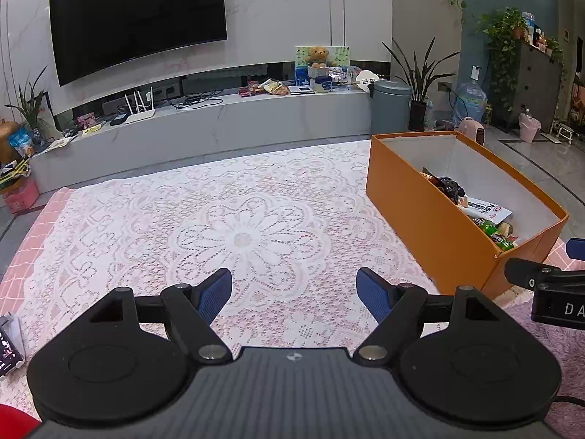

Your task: Organize snacks

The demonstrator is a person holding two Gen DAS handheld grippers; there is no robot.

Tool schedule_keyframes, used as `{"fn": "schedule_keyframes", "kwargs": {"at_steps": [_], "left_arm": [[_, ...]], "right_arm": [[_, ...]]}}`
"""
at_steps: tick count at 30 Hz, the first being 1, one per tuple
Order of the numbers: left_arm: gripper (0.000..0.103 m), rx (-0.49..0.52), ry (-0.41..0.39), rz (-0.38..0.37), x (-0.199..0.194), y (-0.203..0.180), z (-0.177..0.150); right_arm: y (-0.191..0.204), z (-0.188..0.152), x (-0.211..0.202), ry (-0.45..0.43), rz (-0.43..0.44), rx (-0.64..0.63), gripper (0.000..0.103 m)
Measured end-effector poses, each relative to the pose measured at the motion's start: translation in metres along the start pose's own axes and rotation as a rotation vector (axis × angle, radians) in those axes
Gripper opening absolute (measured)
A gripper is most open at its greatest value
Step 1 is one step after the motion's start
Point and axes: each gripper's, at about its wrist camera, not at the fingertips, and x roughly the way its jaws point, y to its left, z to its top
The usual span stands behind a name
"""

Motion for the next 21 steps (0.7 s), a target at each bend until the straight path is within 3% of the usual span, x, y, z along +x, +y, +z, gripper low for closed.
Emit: {"fn": "schedule_keyframes", "kwargs": {"at_steps": [21], "left_arm": [[0.091, -0.033, 0.018, 0.007, -0.0057, 0.0068, 0.0]], "right_arm": [[0.0006, 0.0013, -0.0016, -0.015, 0.018, -0.01, 0.088]]}}
